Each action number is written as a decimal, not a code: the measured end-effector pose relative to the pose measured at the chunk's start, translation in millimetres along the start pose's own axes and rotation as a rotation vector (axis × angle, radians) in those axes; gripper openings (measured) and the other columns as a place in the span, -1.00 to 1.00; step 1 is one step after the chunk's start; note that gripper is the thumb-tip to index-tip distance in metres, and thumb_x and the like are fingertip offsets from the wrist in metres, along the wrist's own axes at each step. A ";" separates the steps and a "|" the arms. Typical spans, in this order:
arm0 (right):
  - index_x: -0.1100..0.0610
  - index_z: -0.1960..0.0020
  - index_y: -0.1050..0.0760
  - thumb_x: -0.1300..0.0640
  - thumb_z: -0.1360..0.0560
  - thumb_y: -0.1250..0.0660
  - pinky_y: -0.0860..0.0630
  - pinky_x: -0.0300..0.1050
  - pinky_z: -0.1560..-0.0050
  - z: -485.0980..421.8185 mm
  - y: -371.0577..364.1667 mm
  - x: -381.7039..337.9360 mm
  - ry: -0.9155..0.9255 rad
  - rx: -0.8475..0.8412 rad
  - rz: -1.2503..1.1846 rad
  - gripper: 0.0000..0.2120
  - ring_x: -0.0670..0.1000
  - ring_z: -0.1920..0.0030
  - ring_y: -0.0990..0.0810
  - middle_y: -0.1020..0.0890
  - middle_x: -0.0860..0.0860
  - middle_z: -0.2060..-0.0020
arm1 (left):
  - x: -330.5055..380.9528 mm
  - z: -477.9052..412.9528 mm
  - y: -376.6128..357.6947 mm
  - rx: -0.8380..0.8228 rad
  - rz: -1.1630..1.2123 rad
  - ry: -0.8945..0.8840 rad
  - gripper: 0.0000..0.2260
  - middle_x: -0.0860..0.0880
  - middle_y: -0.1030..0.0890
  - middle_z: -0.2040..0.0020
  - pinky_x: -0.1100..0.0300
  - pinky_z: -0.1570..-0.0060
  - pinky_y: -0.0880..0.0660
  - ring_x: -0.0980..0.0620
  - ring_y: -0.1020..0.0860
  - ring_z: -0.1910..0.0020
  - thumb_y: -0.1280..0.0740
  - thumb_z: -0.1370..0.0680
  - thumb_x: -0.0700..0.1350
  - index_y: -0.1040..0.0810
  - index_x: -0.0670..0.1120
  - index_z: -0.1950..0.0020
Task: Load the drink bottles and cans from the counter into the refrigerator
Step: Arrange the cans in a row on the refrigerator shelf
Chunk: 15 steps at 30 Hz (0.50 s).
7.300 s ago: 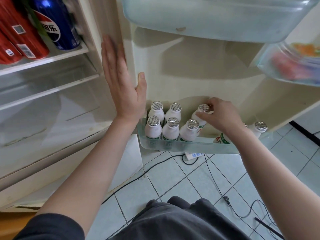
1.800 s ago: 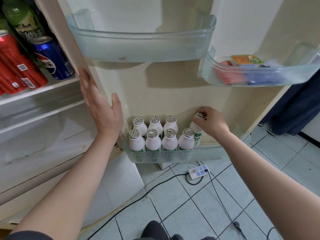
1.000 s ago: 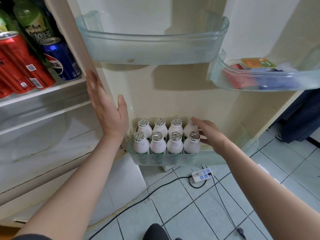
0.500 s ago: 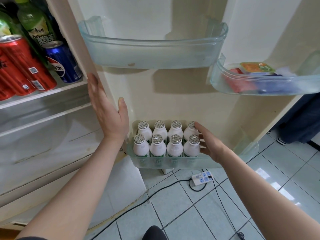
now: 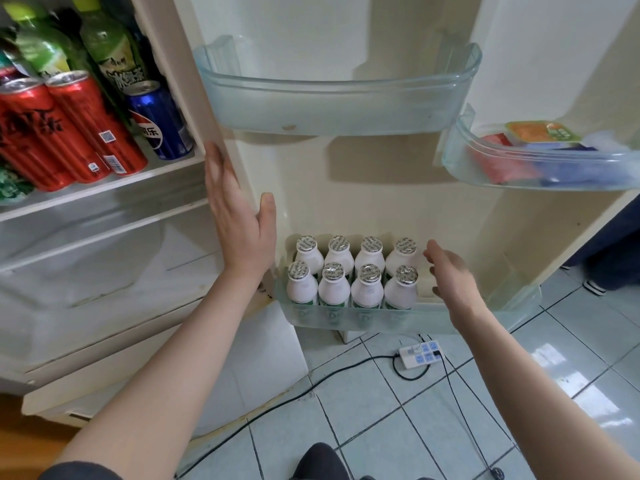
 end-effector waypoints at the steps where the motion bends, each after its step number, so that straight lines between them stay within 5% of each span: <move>1: 0.05 -0.08 -0.51 -0.13 -0.55 -0.14 -0.45 -0.10 -0.01 7.9 5.8 -8.5 0.084 0.070 0.010 -0.68 0.04 -0.01 -0.51 -0.59 0.01 0.01 | -0.4 1.4 2.3 -0.035 0.016 0.024 -0.45 -0.35 -0.07 -0.51 -0.15 -0.47 -0.09 -0.24 -0.08 -0.52 -0.17 -0.56 -0.12 -0.10 -0.30 -0.49; 3: -0.03 0.11 -0.50 -0.06 -0.53 -0.18 -0.36 -0.29 0.19 28.8 11.7 -27.7 0.251 0.181 -0.002 -0.83 -0.09 0.10 -0.52 -0.58 -0.15 0.19 | -2.8 6.2 12.4 -0.060 0.040 0.082 -0.51 -0.23 -0.12 -0.53 -0.05 -0.47 -0.15 -0.09 -0.12 -0.53 -0.14 -0.59 -0.07 -0.22 -0.25 -0.47; 7: -0.10 0.15 -0.51 0.08 -0.52 -0.25 -0.37 -0.49 0.26 67.1 -7.0 -63.1 0.485 0.197 -0.063 -0.87 -0.26 0.17 -0.54 -0.60 -0.21 0.20 | -11.4 26.4 50.8 0.054 0.074 0.217 -0.67 0.02 -0.36 -0.37 0.09 -0.40 -0.28 0.10 -0.31 -0.41 -0.17 -0.59 -0.14 -0.40 -0.15 -0.35; 12: 0.04 0.11 -0.55 0.15 -0.49 -0.24 -0.43 -0.35 0.22 103.9 -62.5 -104.5 0.743 0.046 0.012 -0.89 -0.16 0.17 -0.54 -0.59 -0.18 0.20 | -55.1 60.0 85.5 0.058 0.164 0.553 -0.82 0.06 -0.55 -0.14 0.49 -0.10 -0.35 0.24 -0.48 -0.17 -0.23 -0.58 -0.13 -0.52 -0.04 -0.16; 15: -0.01 0.11 -0.54 0.15 -0.47 -0.24 -0.46 -0.30 0.20 114.3 -99.1 -120.8 0.817 -0.052 0.038 -0.88 -0.18 0.15 -0.54 -0.59 -0.19 0.20 | -82.1 69.1 103.6 0.004 0.200 0.658 -0.89 0.06 -0.59 0.00 0.56 0.05 -0.35 0.36 -0.51 0.02 -0.27 -0.60 -0.18 -0.54 0.02 -0.02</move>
Point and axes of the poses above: each hand's wrist, its own z-axis away from the middle knuckle, its own y-axis out of the back of the hand, x = y × z, the point moved 8 cm from there along -z, towards the middle knuckle
